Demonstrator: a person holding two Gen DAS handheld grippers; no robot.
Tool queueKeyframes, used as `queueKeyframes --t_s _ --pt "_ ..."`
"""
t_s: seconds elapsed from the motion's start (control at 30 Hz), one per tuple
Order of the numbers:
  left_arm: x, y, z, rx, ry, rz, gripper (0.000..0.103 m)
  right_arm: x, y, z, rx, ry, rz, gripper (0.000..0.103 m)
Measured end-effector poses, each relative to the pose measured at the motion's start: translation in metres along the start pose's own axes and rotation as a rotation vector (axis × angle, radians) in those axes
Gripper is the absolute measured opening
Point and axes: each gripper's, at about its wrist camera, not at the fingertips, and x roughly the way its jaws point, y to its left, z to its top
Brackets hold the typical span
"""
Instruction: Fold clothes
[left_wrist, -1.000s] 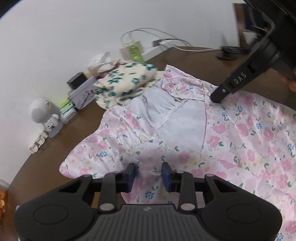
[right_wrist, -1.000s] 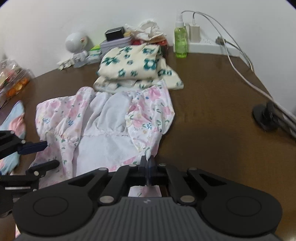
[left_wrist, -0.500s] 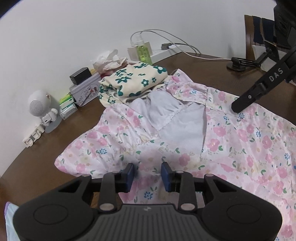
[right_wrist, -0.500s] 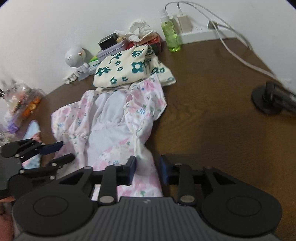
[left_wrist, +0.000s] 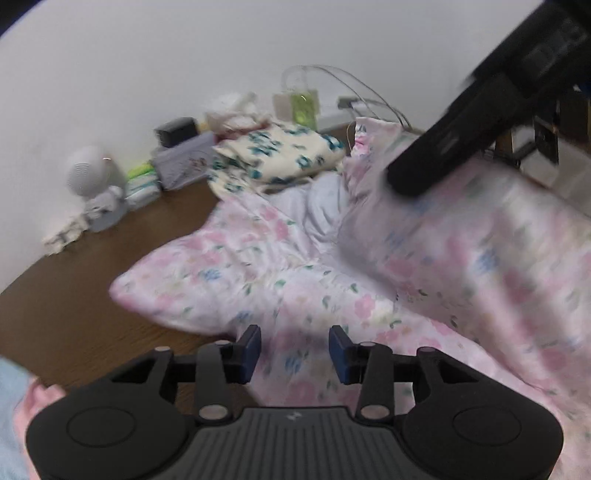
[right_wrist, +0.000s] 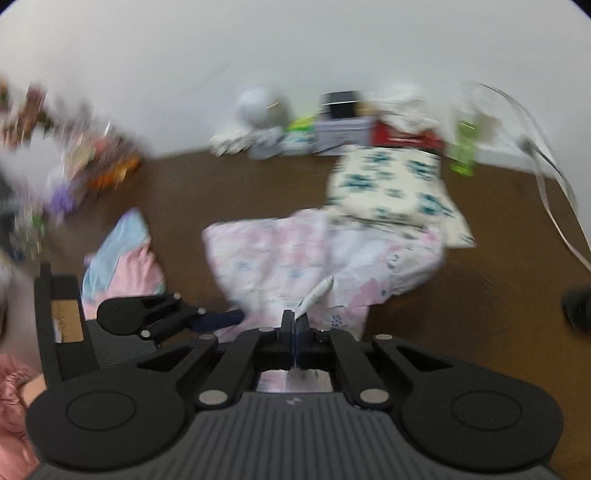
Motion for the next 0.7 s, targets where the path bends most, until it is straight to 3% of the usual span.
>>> queueKeyframes --t_s 0.13,0.27,0.47,0.53,0.6,0.7 --pt "-0.035 0.006 -0.028 0.033 0.003 -0.030 0.041 0.005 0.054 0.017 -0.132 0.034 -0.020 0.000" --pt "-0.042 0.003 -0.051 0.042 0.013 -0.051 0.040 0.012 0.059 0.006 -0.115 0.045 0.015 0.000" --pt "-0.065 0.012 -0.060 -0.039 -0.031 -0.083 0.042 0.022 0.067 -0.011 -0.090 0.062 0.066 0.003" --pt "-0.073 0.017 -0.063 -0.061 -0.049 -0.086 0.045 0.025 0.070 -0.016 -0.082 0.067 0.083 0.011" --pt "-0.081 0.025 -0.064 -0.089 -0.065 -0.092 0.047 0.029 0.073 -0.022 -0.073 0.073 0.100 0.033" --pt "-0.085 0.041 -0.056 -0.134 -0.086 -0.094 0.048 0.008 0.058 -0.038 -0.077 0.057 0.084 0.039"
